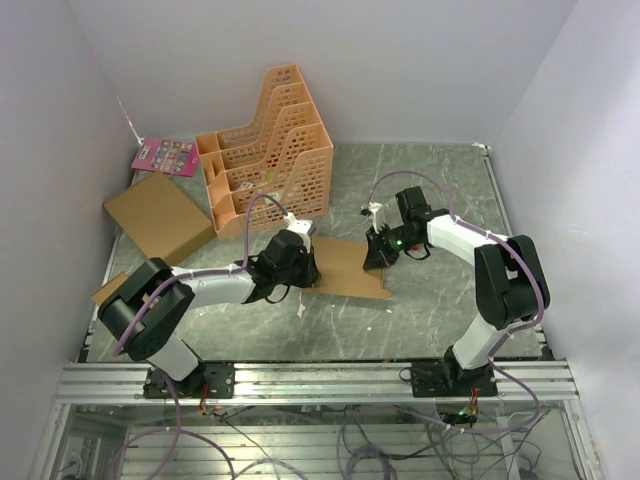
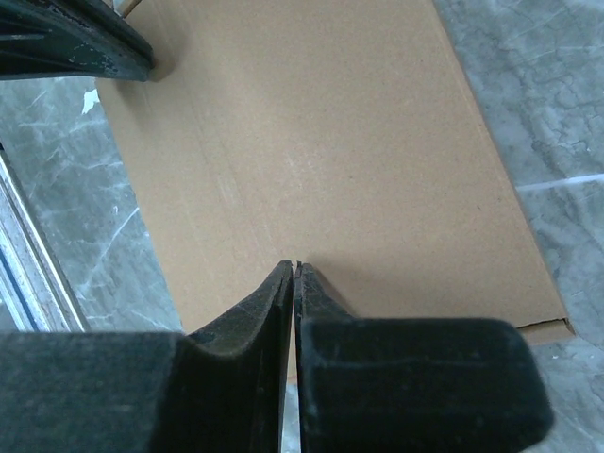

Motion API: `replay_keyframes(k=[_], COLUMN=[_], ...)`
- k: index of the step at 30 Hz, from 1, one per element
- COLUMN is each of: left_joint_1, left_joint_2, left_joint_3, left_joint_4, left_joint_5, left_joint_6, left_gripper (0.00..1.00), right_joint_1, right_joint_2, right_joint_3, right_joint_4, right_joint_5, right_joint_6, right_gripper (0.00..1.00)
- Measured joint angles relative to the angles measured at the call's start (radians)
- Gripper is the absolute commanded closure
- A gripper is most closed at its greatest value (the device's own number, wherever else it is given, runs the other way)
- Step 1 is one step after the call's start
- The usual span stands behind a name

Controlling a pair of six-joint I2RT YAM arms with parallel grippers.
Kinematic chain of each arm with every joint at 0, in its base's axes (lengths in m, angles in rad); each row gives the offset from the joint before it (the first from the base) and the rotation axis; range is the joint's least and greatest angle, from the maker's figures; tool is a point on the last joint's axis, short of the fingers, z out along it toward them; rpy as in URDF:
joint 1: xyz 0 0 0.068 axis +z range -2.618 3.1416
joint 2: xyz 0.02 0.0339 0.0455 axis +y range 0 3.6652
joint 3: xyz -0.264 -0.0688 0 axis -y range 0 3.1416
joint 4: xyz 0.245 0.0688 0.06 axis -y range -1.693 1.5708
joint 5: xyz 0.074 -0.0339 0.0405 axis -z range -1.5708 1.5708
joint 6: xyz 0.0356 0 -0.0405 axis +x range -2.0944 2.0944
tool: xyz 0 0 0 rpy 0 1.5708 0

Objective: Fold the paper box

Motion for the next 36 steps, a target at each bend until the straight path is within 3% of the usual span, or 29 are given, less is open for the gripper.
replay_keyframes(k=[7, 15, 23, 29, 36], left_joint_1=[0.008, 0.014, 0.017, 0.019, 0.020], left_joint_2=[0.005, 0.005, 0.005, 0.005, -0.031], left_joint_3=[0.000, 0.000, 0.000, 0.000, 0.000], left_joint_4=[0.007, 0.007, 0.008, 0.008, -0.002], left_joint_5=[0.010, 0.024, 0.040, 0.048, 0.071], left_joint_6=[0.000, 0.000, 0.000, 0.000, -0.004], left_gripper=[0.81, 0.81, 0.81, 0.80, 0.75], right_joint_1=[-0.003, -0.005, -0.005, -0.005, -0.042], right_joint_2=[-0.014, -0.176, -0.080, -0.058, -0.098], right_joint_3=[0.000, -0.024, -0.041, -0.032, -0.031], right_joint_4=[-0.056, -0.136, -0.156, -0.157, -0.180], right_joint_5=[-0.068, -0.054, 0.088, 0.109, 0.010], right_joint_6=[-0.077, -0.260, -0.278, -0.248, -0.266], right_gripper=[0.88, 1.00, 1.00, 1.00, 0.86])
